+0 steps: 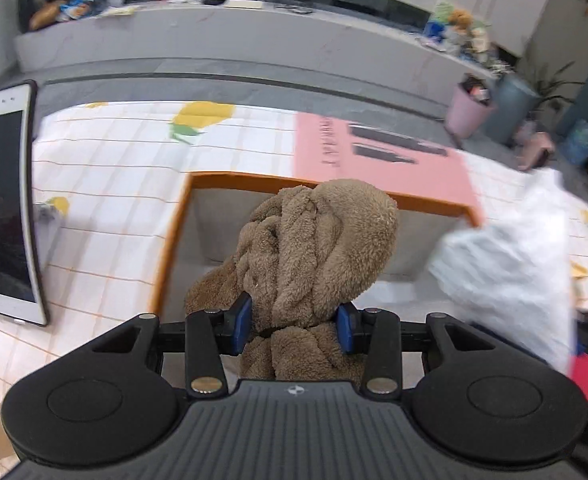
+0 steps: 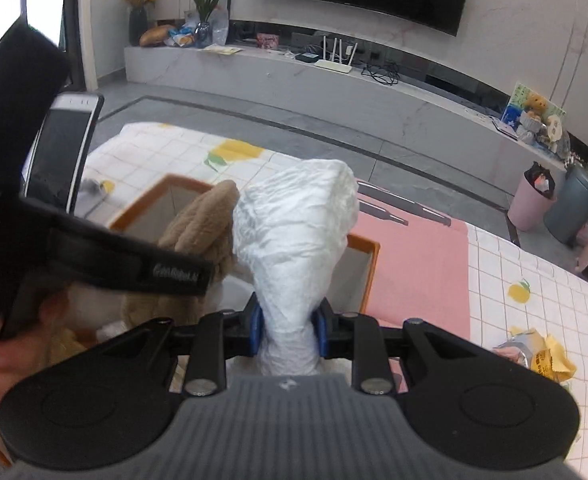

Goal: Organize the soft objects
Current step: 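Lift both held items and carry them over the orange box, then lower the towel bear and white pad into the box and open both tools, then move both tools back toward the orange knitted ball on the cloth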

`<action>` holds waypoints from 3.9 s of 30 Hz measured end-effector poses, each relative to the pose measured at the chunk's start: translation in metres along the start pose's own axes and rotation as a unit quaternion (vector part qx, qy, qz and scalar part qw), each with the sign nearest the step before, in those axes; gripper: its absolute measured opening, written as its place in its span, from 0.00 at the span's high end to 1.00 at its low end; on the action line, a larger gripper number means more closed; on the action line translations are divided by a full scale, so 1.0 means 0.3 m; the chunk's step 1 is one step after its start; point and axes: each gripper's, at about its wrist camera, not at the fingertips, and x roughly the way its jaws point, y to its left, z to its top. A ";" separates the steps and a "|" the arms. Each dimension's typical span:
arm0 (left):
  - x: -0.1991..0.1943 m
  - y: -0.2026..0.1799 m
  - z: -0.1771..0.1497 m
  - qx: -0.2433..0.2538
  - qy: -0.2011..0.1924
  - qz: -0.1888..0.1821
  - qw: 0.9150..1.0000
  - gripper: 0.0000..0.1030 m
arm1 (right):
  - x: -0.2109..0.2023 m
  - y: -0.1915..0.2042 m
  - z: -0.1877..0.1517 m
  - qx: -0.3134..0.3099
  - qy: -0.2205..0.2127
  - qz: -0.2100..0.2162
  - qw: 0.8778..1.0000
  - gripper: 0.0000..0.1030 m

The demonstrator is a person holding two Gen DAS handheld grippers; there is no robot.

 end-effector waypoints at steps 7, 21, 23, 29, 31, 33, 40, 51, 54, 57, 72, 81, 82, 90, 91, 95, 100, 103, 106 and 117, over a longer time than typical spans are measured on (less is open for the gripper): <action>0.037 -0.028 -0.018 0.012 0.000 0.039 0.999 0.52 | -0.046 -0.001 -0.049 0.000 -0.016 0.033 0.999 0.76; -0.039 -0.025 -0.065 0.045 -0.076 0.051 0.995 0.14 | 0.031 -0.033 0.001 0.000 0.014 0.033 0.999 0.76; -0.092 0.009 -0.063 0.025 -0.090 0.027 0.995 0.12 | 0.051 -0.022 0.017 -0.009 0.020 0.024 0.999 0.76; -0.161 0.122 -0.067 -0.038 -0.118 0.010 0.992 0.11 | 0.132 0.025 0.067 -0.022 0.056 -0.005 0.998 0.76; -0.159 0.160 -0.071 -0.054 -0.114 0.001 0.992 0.11 | 0.181 0.039 0.082 -0.016 0.083 -0.005 0.996 0.76; -0.160 0.190 -0.068 -0.065 -0.108 -0.008 0.992 0.11 | 0.249 0.049 0.094 -0.006 0.119 0.003 0.993 0.76; -0.176 0.272 -0.080 -0.119 -0.118 -0.009 0.986 0.13 | 0.410 0.069 0.084 0.025 0.176 -0.014 0.984 0.76; -0.158 0.241 -0.097 -0.084 -0.106 -0.032 0.990 0.14 | 0.489 0.023 0.056 0.115 0.175 0.028 0.978 0.76; -0.158 0.238 -0.101 -0.087 -0.105 -0.037 0.990 0.16 | 0.480 0.024 0.062 0.097 0.173 0.025 0.980 0.62; -0.157 0.241 -0.099 -0.092 -0.102 -0.038 0.990 0.16 | 0.447 0.038 0.077 0.069 0.160 0.027 0.984 0.42; -0.224 0.233 -0.078 -0.088 -0.096 -0.017 0.991 0.16 | 0.257 0.092 0.157 0.029 0.103 0.020 0.994 0.03; -0.363 0.146 -0.090 -0.064 -0.121 -0.006 0.991 0.16 | 0.076 0.058 0.175 0.019 0.081 -0.008 0.997 0.03; -0.381 0.131 -0.091 -0.061 -0.122 -0.009 0.991 0.16 | 0.045 0.049 0.172 0.021 0.079 -0.017 0.997 0.03; -0.544 -0.013 -0.139 -0.024 -0.148 -0.009 0.989 0.16 | -0.208 -0.025 0.126 0.028 0.051 -0.048 0.997 0.03; -0.563 -0.033 -0.151 -0.022 -0.152 -0.009 0.988 0.16 | -0.239 -0.033 0.113 0.031 0.046 -0.051 0.997 0.03; -0.625 -0.108 -0.222 -0.007 -0.180 -0.033 0.983 0.16 | -0.365 -0.070 0.033 0.044 0.027 -0.060 0.997 0.03; -0.657 -0.207 -0.321 0.019 -0.193 -0.071 0.978 0.16 | -0.486 -0.131 -0.107 0.050 -0.005 -0.086 0.995 0.03; -0.645 -0.269 -0.392 0.031 -0.189 -0.082 0.978 0.16 | -0.522 -0.171 -0.212 0.057 -0.009 -0.121 0.991 0.03; -0.618 -0.319 -0.450 0.038 -0.184 -0.096 0.978 0.16 | -0.544 -0.217 -0.326 0.080 -0.007 -0.123 0.989 0.03; -0.480 -0.524 -0.572 0.117 -0.156 -0.103 0.975 0.16 | -0.434 -0.510 -0.557 0.171 0.054 -0.157 0.971 0.03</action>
